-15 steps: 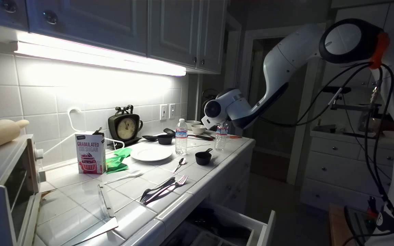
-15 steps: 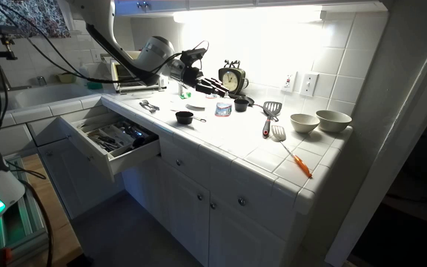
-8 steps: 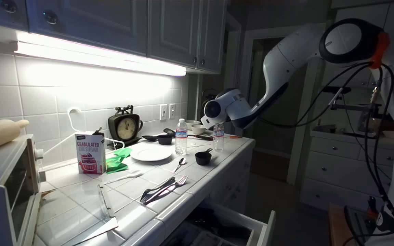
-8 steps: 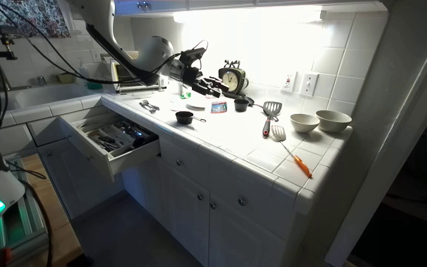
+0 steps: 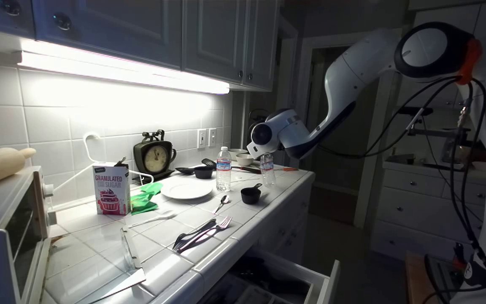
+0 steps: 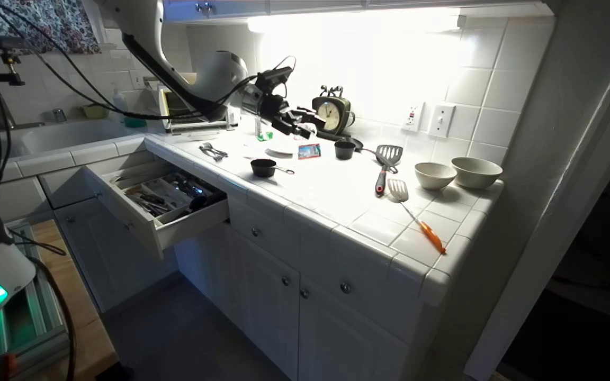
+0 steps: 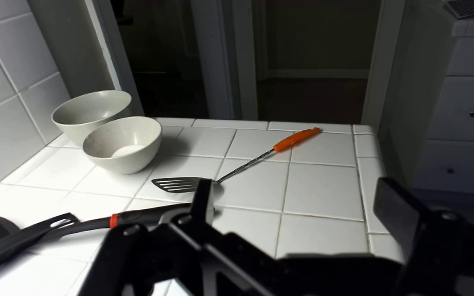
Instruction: Place the water bottle on the right upright.
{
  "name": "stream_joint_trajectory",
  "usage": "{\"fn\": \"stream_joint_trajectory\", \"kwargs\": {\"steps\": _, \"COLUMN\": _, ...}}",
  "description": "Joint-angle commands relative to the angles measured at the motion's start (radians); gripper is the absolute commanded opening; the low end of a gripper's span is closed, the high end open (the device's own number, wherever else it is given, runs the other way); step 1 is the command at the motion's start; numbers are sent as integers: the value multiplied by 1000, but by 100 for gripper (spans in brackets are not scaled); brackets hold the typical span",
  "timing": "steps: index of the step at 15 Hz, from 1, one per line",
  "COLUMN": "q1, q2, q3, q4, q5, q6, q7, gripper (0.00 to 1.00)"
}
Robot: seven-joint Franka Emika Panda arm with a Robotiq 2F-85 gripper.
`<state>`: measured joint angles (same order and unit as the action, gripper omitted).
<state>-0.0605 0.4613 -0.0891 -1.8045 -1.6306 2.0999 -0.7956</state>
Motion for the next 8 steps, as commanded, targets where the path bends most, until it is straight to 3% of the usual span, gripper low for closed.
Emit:
{"fn": "stream_joint_trajectory", "kwargs": {"steps": 1, "q1": -2, "q2": -31, "q3": 6, "q4": -38, "q5": -34, "q6": -5, "q7": 28, "gripper": 100}}
{"fn": "stream_joint_trajectory", "kwargs": {"steps": 8, "q1": -9, "q2": -34, "q3": 4, "q4": -36, "q5": -28, "q6": 0, "q7": 29, "gripper": 100}}
